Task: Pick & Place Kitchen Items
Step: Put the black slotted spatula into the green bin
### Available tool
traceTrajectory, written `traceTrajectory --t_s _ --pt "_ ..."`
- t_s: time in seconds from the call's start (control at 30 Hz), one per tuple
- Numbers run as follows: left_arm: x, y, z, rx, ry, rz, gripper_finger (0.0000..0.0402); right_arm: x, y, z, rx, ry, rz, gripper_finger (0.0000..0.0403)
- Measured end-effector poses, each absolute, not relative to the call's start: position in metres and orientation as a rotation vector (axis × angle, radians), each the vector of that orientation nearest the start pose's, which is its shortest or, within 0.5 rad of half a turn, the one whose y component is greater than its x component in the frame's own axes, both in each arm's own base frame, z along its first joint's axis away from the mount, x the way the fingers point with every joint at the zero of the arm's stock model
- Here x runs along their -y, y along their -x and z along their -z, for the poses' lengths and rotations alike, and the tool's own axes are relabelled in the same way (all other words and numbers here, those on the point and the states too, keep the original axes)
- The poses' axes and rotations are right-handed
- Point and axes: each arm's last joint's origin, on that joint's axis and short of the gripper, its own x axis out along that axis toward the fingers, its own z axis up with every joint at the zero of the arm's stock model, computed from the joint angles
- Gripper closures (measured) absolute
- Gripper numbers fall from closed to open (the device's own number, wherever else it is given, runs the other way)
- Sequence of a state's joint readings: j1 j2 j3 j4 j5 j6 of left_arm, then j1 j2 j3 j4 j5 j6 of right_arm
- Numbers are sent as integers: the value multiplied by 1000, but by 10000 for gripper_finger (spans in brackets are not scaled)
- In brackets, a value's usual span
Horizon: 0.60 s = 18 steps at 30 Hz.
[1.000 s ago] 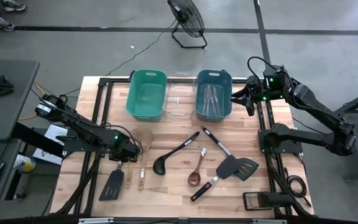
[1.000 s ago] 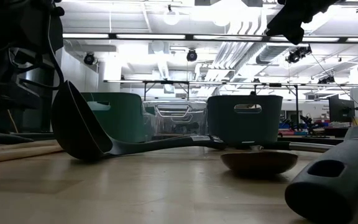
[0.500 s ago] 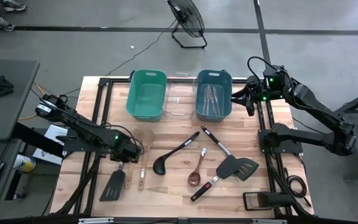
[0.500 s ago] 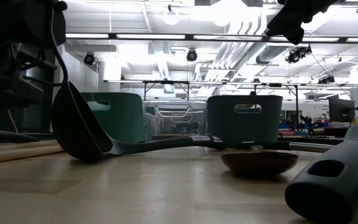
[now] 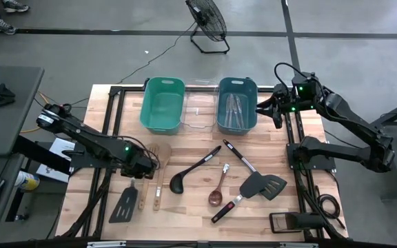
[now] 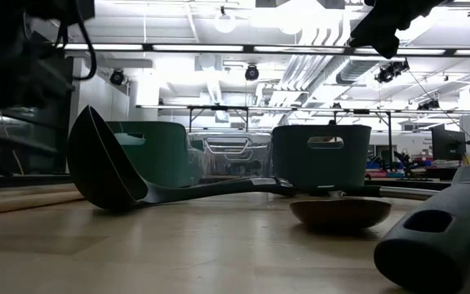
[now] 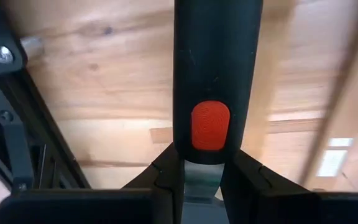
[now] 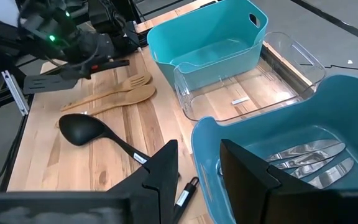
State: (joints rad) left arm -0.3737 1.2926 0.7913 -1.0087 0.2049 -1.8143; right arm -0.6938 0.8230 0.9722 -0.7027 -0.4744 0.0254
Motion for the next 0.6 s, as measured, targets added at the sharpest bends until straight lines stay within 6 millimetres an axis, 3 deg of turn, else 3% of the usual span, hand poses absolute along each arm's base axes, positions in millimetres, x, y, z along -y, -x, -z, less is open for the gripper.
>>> traceTrajectory --t_s 0.6 --pt "75 -212 -282 -907 1132 -922 331 88 -126 -344 -463 -312 215 291"
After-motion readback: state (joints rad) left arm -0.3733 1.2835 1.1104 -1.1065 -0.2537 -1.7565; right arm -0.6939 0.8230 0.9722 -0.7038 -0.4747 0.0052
